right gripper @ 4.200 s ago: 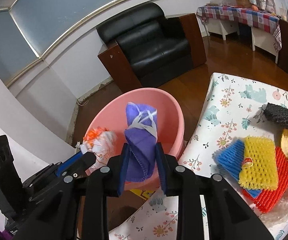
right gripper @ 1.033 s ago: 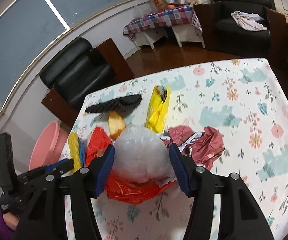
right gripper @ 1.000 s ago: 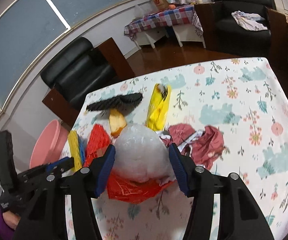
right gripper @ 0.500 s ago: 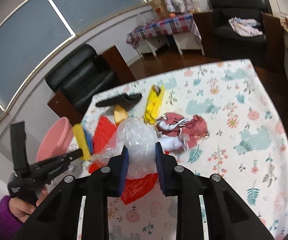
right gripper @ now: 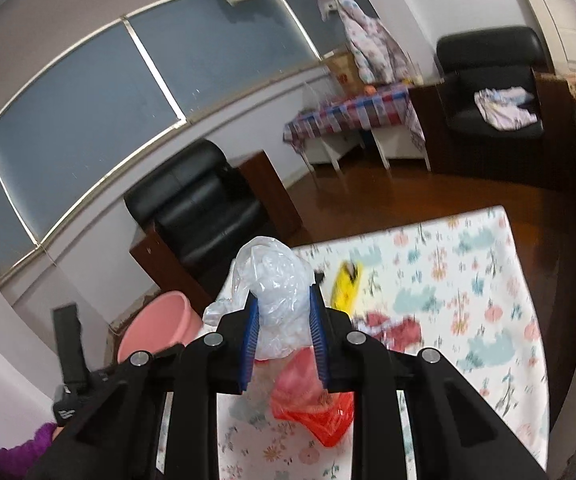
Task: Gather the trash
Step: 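Grasp clear bubble wrap with right tool while left tool grasps yellow foam net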
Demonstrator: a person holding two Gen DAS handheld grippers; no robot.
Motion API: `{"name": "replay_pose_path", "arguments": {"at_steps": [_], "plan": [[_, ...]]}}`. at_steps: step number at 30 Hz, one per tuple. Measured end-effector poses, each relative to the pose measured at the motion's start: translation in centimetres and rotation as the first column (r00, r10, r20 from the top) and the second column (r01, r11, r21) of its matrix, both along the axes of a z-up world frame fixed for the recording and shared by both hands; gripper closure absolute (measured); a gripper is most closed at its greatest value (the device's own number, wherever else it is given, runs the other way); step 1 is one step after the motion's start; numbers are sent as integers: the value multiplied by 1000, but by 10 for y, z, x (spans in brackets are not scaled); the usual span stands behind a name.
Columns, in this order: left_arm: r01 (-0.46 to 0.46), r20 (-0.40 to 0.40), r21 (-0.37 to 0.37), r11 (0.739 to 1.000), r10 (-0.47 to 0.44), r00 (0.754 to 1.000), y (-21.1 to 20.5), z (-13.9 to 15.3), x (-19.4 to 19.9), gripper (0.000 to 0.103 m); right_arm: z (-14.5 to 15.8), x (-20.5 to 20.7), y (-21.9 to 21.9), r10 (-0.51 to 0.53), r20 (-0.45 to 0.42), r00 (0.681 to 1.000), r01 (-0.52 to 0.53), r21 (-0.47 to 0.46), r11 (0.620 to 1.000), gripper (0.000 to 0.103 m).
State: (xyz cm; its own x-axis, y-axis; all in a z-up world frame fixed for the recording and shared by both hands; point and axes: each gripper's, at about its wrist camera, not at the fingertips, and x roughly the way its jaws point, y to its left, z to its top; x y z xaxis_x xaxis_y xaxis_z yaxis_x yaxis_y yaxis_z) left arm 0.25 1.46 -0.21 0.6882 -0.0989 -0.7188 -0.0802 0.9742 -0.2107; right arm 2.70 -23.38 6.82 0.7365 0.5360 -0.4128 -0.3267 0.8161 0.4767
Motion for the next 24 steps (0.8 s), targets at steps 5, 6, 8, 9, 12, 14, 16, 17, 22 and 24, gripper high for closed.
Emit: {"name": "replay_pose_path", "arguments": {"at_steps": [5,6,8,9,12,14,16,17,22,24], "plan": [[-21,-2,-87,996,21,1000,18,3,8,88,41,12,0,12,49,999,-14,50,999,80],[-17,-1,-98,995,17,1000,18,3,11,76,46,14,1,17,54,998,-20,54,998,80],[-9,-1,-117,993,9,1000,17,0,16,70,56,19,7,36,65,997,-39,58,998,80],[-7,-7,-126,992,6,1000,16,-3,20,69,59,20,10,43,69,997,-47,55,997,80],[-20,-39,-107,994,15,999,11,-13,28,69,53,20,20,63,60,996,-65,42,997,80],[-28,-76,-81,996,22,997,9,-24,34,69,44,20,25,67,41,997,-68,30,997,80],[-36,-107,-56,998,30,994,8,-35,40,69,32,22,30,69,10,998,-69,18,997,80],[-38,-118,-44,998,33,993,8,-40,43,69,27,22,31,69,-5,998,-69,15,997,80],[-23,-146,-44,999,17,989,3,-54,46,69,7,26,35,64,-49,997,-63,7,998,80],[-3,-144,-39,999,-2,990,-2,-55,47,69,2,29,36,63,-60,996,-63,8,998,80]]}}
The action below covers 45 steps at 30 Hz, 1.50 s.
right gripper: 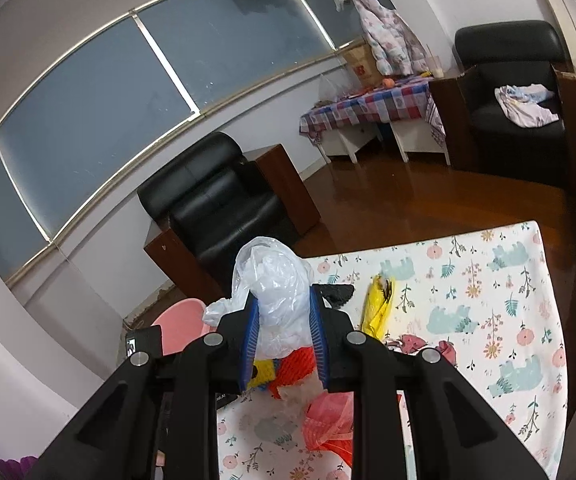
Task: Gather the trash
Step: 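Grasp clear bubble wrap with right tool while left tool grasps yellow foam net, then carry bubble wrap and yellow foam net over bucket and open both tools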
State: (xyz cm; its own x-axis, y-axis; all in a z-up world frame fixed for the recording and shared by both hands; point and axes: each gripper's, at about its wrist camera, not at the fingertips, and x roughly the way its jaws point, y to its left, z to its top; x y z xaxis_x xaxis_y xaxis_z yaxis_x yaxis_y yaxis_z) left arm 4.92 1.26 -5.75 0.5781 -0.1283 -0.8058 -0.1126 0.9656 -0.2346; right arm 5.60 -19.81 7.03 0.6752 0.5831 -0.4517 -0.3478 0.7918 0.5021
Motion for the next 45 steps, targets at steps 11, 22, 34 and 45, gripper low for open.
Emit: {"name": "replay_pose_path", "arguments": {"at_steps": [11,22,34,45], "plan": [[18,169,65,998,-29,985,-19,55,-21,94,23,12,5,14,35,999,-13,-33,999,80],[-72,394,152,986,6,919,7,150,-70,94,50,25,59,133,51,990,-134,20,991,80],[-292,394,168,942,207,896,92,149,-107,94,38,30,184,301,19,954,-301,-1,954,80],[-360,341,143,922,296,892,147,123,-121,94,-20,31,280,401,-104,910,-409,-76,909,80]]}}
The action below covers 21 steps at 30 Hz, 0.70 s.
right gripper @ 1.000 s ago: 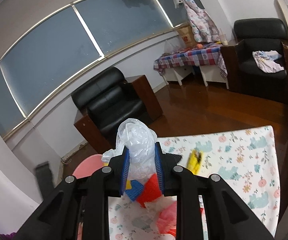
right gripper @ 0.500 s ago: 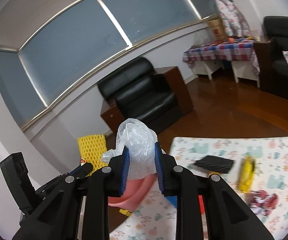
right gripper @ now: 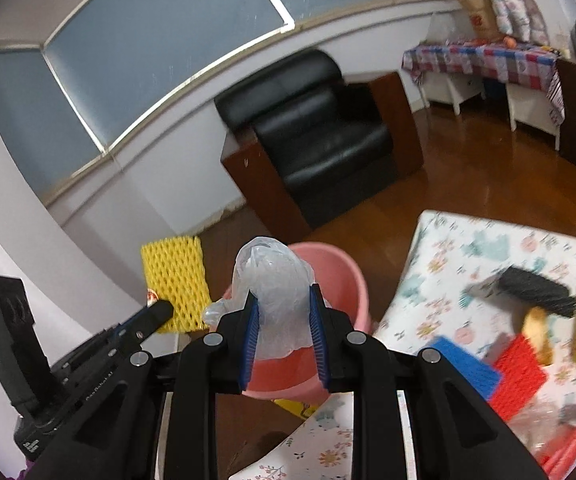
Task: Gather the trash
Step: 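Carry bubble wrap and yellow foam net over bucket and open both tools, then withdraw both tools from bucket and move left tool to blue foam net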
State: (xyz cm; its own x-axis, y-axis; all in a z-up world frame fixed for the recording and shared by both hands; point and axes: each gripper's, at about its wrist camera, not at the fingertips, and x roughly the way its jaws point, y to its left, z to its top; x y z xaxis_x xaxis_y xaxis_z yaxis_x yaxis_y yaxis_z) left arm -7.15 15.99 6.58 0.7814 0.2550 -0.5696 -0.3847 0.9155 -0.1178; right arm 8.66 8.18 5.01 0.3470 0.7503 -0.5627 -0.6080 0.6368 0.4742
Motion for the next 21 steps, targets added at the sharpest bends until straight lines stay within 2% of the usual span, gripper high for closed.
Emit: {"name": "replay_pose_path", "arguments": {"at_steps": [6,8,10,11,13,17,21], "plan": [[-3,-40,-34,999,2,999,19,-18,7,91,-29,8,22,15,-43,999,-16,-42,999,78],[-5,-35,-49,999,4,999,26,-19,11,83,-36,11,28,18,-55,998,-21,-47,999,71],[-4,-21,-77,997,3,1000,33,-20,11,64,-42,14,33,21,-61,998,-24,-54,998,66],[-4,-18,-84,996,2,1000,35,-21,11,62,-43,14,34,25,-63,998,-28,-54,998,65],[-3,-17,-93,996,1,1000,40,-23,10,59,-44,14,36,31,-63,998,-35,-58,998,64],[-10,-18,-106,994,8,1000,45,-25,11,57,-44,12,35,35,-47,998,-38,-52,998,50],[-1,-17,-127,992,-1,1000,46,-28,11,55,-40,11,33,41,-30,999,-42,-45,998,46]]}}
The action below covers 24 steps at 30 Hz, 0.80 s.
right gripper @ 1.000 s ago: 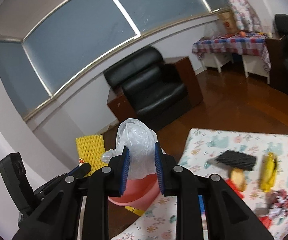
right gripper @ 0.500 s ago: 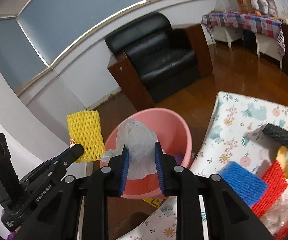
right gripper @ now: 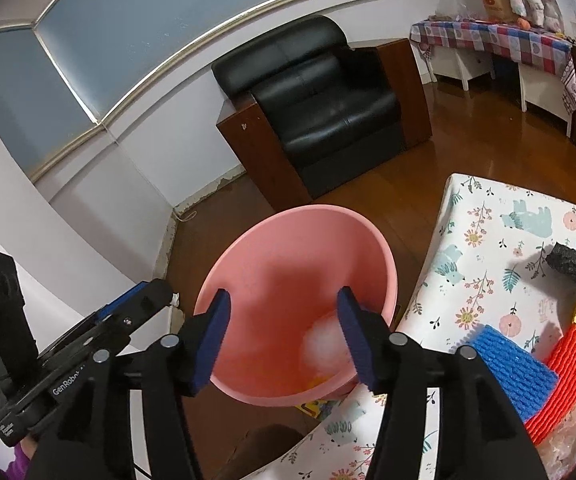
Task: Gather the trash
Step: 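Withdraw both tools from bucket and move left tool to blue foam net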
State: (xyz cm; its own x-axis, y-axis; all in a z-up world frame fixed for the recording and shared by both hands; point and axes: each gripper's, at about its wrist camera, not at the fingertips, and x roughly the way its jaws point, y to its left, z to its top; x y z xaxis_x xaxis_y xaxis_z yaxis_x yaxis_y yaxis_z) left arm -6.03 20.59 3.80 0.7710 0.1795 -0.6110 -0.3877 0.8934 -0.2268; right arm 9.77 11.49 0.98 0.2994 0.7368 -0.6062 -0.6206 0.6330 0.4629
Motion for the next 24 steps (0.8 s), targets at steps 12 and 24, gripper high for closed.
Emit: {"name": "replay_pose_path", "arguments": {"at_steps": [12,24], "plan": [[64,-3,-3,998,-64,998,-20,0,2,53,17,-33,-36,-24,107,994,24,-2,1000,41],[179,-26,-15,984,-180,983,-62,-4,16,53,25,-63,-105,-123,187,975,133,-41,990,39]]}}
